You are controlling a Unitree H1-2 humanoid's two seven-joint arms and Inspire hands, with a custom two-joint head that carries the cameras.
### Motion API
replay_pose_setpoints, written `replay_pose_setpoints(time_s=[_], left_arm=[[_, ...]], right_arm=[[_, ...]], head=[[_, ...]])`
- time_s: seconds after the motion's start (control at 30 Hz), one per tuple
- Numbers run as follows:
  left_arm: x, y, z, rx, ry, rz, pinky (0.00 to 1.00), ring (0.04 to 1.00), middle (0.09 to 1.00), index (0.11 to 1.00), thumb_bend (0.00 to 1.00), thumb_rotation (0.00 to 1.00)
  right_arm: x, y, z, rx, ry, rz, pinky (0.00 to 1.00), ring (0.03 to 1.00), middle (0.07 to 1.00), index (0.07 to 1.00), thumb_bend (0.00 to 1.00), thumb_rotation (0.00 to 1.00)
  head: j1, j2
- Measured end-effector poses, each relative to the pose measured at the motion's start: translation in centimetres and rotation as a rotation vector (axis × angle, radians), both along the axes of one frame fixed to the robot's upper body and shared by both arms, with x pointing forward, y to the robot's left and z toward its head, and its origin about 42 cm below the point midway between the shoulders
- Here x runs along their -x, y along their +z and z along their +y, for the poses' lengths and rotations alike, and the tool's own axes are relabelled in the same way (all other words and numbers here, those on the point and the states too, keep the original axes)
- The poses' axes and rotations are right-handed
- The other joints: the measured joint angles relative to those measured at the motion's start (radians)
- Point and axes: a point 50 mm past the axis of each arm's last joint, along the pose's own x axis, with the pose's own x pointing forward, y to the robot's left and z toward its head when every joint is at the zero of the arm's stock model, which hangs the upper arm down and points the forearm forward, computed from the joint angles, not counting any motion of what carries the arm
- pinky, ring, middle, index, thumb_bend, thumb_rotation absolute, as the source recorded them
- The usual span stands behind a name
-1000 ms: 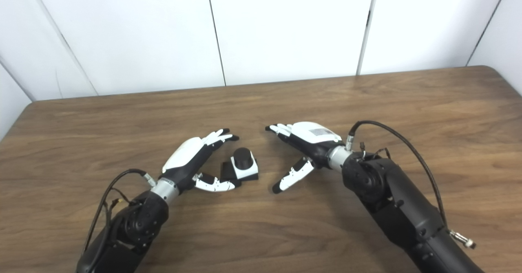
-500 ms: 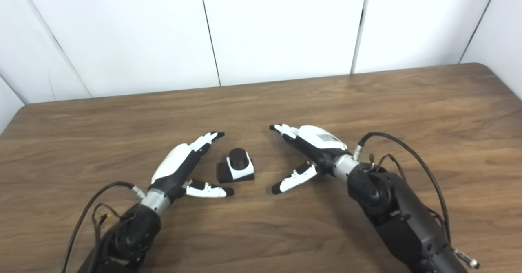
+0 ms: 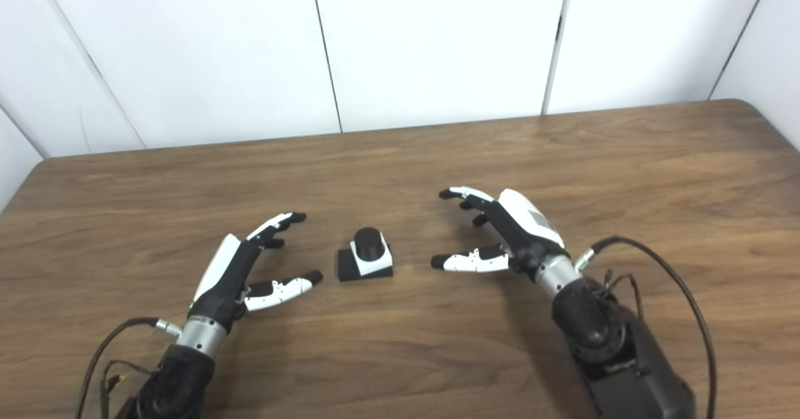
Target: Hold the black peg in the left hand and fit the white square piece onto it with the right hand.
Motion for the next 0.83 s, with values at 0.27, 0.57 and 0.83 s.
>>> replay_pose_setpoints(time_s=[0.27,0.57,0.83], left_arm=[[0.2,-0.3,-0.3,0.169,0.121,-0.049,0.50,0.620,0.680,0.691,0.46,0.18],[0.5,-0.6,-2.9,0.334,0.190,-0.020,0.47,0.570,0.635,0.501,0.49,0.06],[0.6,-0.6,-3.0,0.365,0.176,-0.010,0.49,0.582,0.651,0.498,0.49,0.07]], right_arm=[[1.8,-1.9,2.5,-0.185,-0.120,-0.049,0.52,0.610,0.687,0.693,0.56,0.19],[2.1,-1.9,4.2,-0.294,-0.213,-0.132,0.53,0.615,0.672,0.678,0.55,0.21],[2.3,-1.8,4.4,-0.330,-0.228,-0.157,0.51,0.607,0.669,0.679,0.56,0.17]], head=[[-0.005,0.000],[-0.011,-0.038],[-0.021,-0.028]])
